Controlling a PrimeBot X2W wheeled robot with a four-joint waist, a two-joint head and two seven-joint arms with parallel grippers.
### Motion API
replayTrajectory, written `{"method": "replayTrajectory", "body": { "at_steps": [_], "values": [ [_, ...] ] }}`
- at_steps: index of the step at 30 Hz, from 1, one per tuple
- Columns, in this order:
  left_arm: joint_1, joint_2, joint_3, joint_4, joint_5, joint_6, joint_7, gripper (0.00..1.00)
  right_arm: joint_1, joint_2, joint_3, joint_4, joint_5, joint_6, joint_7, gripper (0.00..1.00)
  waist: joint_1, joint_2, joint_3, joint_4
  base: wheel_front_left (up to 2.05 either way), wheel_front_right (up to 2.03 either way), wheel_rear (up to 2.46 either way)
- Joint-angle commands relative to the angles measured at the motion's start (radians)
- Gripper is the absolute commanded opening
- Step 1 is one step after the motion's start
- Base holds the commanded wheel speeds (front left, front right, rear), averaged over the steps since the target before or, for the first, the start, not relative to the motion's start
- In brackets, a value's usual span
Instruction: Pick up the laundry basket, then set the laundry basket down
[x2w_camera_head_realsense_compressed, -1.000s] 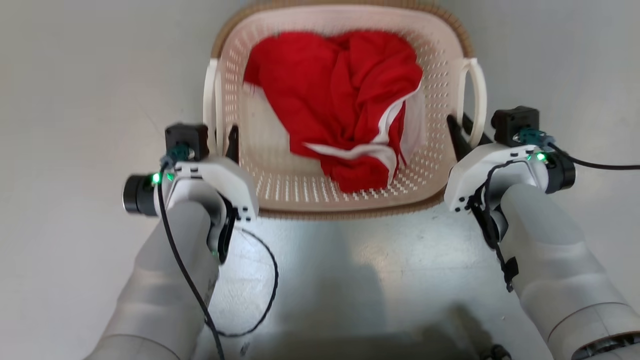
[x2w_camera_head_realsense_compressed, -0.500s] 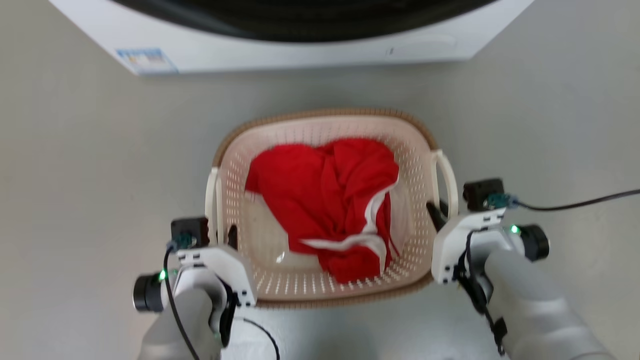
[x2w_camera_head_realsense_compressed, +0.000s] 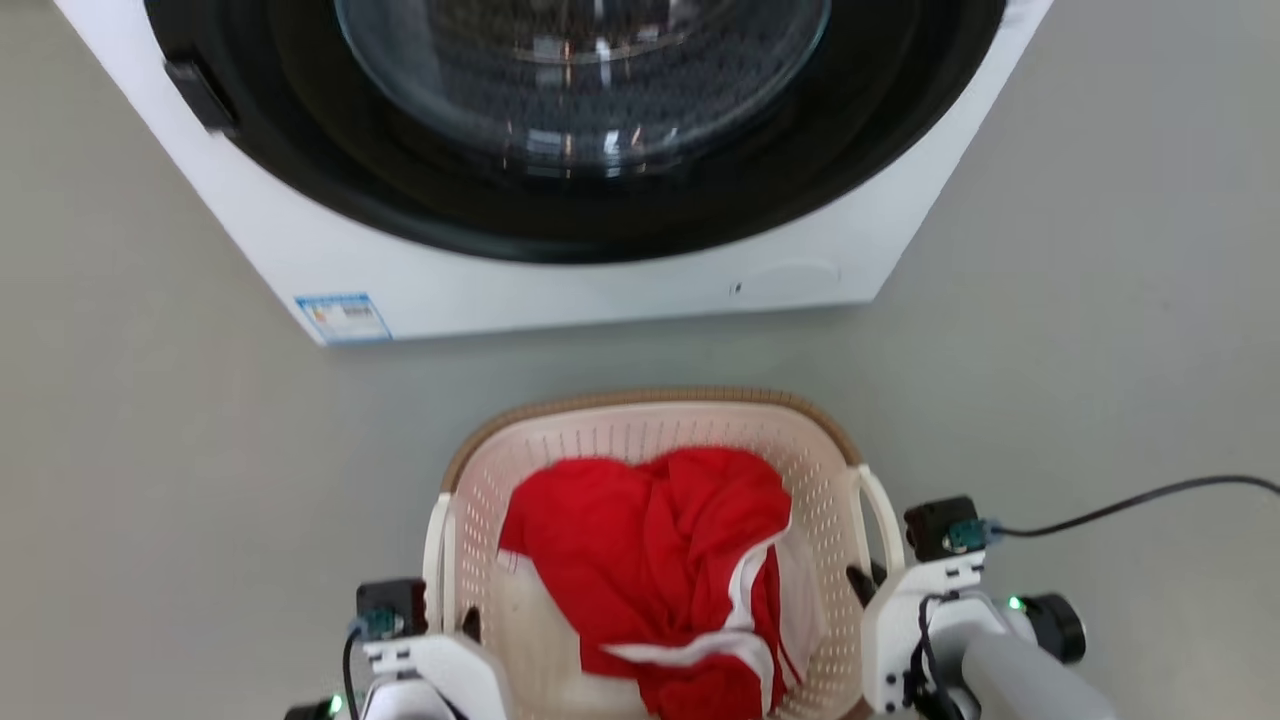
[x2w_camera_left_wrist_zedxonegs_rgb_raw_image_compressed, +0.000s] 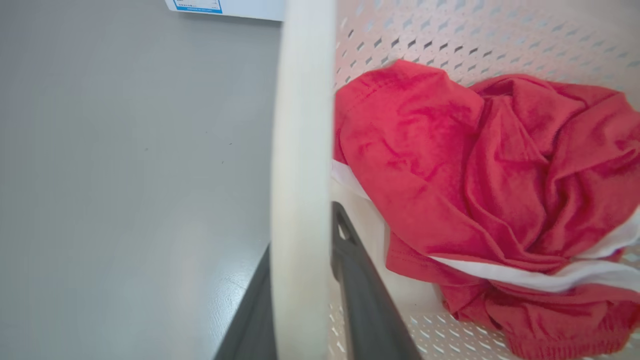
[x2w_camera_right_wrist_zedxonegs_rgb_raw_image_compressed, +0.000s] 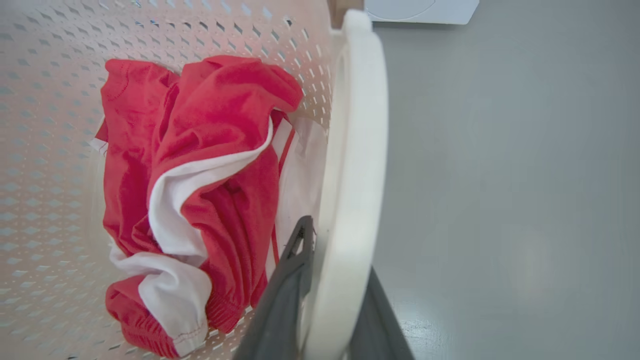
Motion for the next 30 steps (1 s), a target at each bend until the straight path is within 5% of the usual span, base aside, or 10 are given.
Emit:
{"method": "replayTrajectory", "body": {
  "at_steps": [1, 30],
  "values": [
    [0.031, 0.025, -0.001, -0.006, -0.021, 0.007, -0.011, 0.00, 0.034, -0.003, 0.040, -0.023, 0.014, 0.007, 0.010, 0.00, -0.0001, 0.0000, -0.065, -0.015, 0.00, 0.00, 0.00],
    [0.118, 0.025, -0.219, 0.006, -0.229, 0.059, -0.010, 0.00, 0.132, -0.003, 0.104, -0.010, 0.087, 0.007, 0.037, 0.00, -0.0001, 0.0000, -0.202, 0.016, 0.00, 0.00, 0.00]
  ]
}}
